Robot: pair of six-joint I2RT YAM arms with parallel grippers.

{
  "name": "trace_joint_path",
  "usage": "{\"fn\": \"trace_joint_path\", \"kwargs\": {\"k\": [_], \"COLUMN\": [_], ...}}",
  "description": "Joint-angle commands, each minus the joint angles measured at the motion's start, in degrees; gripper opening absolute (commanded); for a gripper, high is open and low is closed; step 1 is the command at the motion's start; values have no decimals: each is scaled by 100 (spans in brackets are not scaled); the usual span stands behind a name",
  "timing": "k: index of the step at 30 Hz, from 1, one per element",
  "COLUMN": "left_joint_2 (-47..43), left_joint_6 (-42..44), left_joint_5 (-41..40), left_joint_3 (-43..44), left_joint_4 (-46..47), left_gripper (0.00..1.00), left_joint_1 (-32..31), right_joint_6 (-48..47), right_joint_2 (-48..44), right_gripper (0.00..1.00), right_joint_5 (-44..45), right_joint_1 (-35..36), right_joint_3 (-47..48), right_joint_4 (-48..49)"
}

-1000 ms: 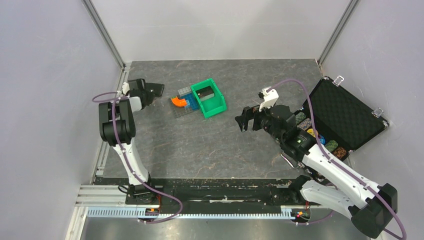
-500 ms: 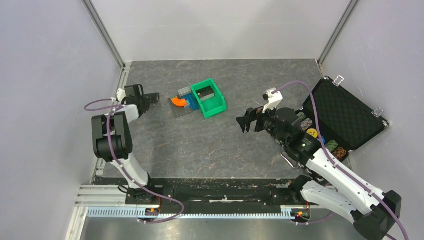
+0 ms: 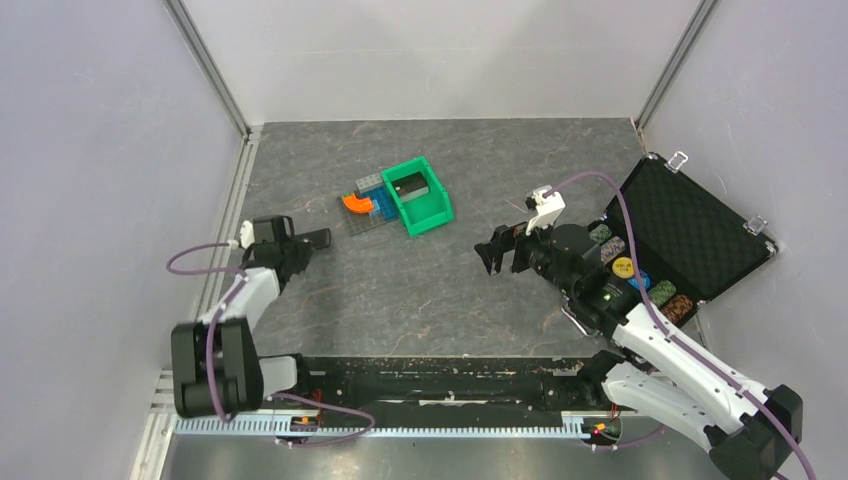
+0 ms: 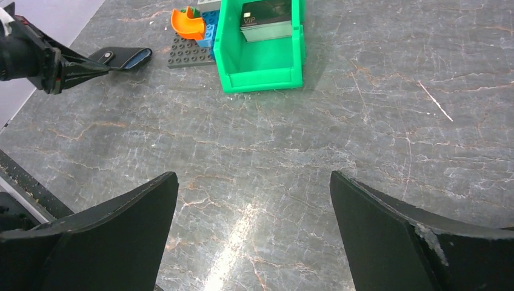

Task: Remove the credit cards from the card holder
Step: Place the card holder at the center of the board, then move the card holder to the center of the board.

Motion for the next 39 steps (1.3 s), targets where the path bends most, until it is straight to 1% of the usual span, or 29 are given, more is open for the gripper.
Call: {"fn": "trace_joint_path", "kwargs": {"k": [1,4,6,8,11,13,15,16,17,18,20,21,22,25,26,28,29,33,35,37,39], "left_joint_2": [-1346,-2323,-2822,-2939,-2813,-2762,-2755,-2759,-2768,-2799,-2911,-2971,-3021,-3057,-3033,-2912,-2822,-2191,-1686,-1171,-704], "left_joint_6": [-262,-303,-284,-362,-397,-369,-225,-117,-62,-77,-153,-202,-261,-227,-260,-313,-302,194,547,1267,1637], "left_joint_5": [162,-13,-37,157,504,691,734,618,418,53,-549,-912,-1217,-2304,-2684,-3072,-3084,-2744,-2567,-1924,-1371], "left_joint_3": [-327,-559,-717,-845,-931,-1026,-986,-913,-840,-782,-722,-661,-587,-379,-349,-322,-268,27,167,370,613], "left_joint_4": [-1045,-1495,-1574,-1593,-1565,-1322,-1256,-1376,-1636,-1815,-2000,-2090,-2238,-2435,-2464,-2449,-2443,-2117,-1902,-1667,-1732], "left_gripper": [2,2,2,2,2,2,2,2,8,18,48,62,69,72,72,69,69,72,72,71,71], "left_joint_1": [-665,-1206,-1588,-1923,-2443,-2858,-3200,-3310,-3322,-3325,-3304,-3295,-3271,-3196,-3128,-2865,-2662,-1980,-1684,-1496,-1458], "right_joint_6": [-11,51,85,120,176,203,245,255,272,295,335,360,373,407,423,424,410,293,264,193,101], "right_joint_2": [-84,-150,-224,-315,-400,-409,-409,-401,-398,-383,-359,-347,-331,-321,-337,-375,-382,-433,-444,-461,-462], "right_gripper": [99,99,99,99,99,99,99,99,99,96,96,95,95,95,94,94,95,94,94,95,94], "right_joint_5": [-111,-122,-138,-172,-175,-174,-196,-227,-249,-270,-321,-356,-383,-403,-403,-403,-402,-404,-585,-638,-640], "right_joint_1": [-4,-3,-3,-7,-2,-2,-1,-4,-7,-3,-3,0,-3,1,-3,-3,-2,-1,-3,-1,-7], "right_joint_3": [-200,-373,-531,-730,-912,-976,-1020,-1030,-1031,-1031,-1026,-1015,-1001,-944,-943,-941,-949,-952,-943,-943,-945], "right_joint_4": [231,237,306,393,390,326,273,249,231,229,243,251,259,248,251,250,252,252,252,269,274]}}
